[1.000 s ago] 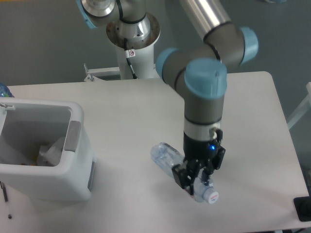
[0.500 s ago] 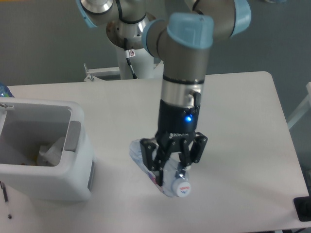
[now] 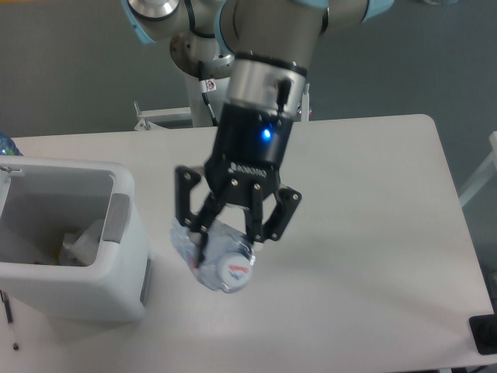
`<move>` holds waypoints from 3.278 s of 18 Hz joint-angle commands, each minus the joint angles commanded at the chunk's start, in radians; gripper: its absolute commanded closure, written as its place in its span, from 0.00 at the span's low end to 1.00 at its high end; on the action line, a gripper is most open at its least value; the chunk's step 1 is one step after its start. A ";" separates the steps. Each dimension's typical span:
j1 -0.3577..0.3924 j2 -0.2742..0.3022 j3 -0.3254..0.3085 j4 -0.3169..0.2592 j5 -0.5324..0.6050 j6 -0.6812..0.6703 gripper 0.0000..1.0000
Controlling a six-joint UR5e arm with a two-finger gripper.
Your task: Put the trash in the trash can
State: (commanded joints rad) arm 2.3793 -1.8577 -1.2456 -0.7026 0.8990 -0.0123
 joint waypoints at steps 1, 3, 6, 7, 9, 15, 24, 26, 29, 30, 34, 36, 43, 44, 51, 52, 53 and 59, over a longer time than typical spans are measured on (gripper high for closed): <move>-0.017 0.003 0.000 0.008 -0.003 0.000 0.53; -0.048 0.006 0.000 0.014 -0.003 -0.002 0.53; -0.091 0.015 -0.012 0.014 -0.003 -0.002 0.53; -0.104 0.020 -0.020 0.014 -0.003 0.000 0.53; -0.130 0.026 -0.032 0.015 -0.003 0.000 0.53; -0.189 0.041 -0.077 0.029 -0.003 0.023 0.52; -0.218 0.035 -0.184 0.127 -0.003 0.109 0.47; -0.221 0.035 -0.192 0.127 -0.003 0.118 0.44; -0.223 0.037 -0.215 0.127 -0.003 0.153 0.41; -0.223 0.037 -0.219 0.127 -0.003 0.158 0.33; -0.223 0.038 -0.221 0.127 -0.002 0.167 0.00; -0.223 0.038 -0.225 0.127 -0.002 0.167 0.00; -0.160 0.028 -0.227 0.126 0.000 0.169 0.00; -0.135 0.028 -0.229 0.123 0.001 0.169 0.00; 0.053 0.023 -0.245 0.118 0.005 0.173 0.00; 0.073 0.017 -0.247 0.117 0.006 0.178 0.00; 0.090 0.012 -0.250 0.115 0.006 0.190 0.00; 0.237 -0.017 -0.287 0.107 0.005 0.320 0.00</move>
State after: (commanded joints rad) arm 2.6168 -1.8745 -1.5324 -0.5952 0.9035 0.3080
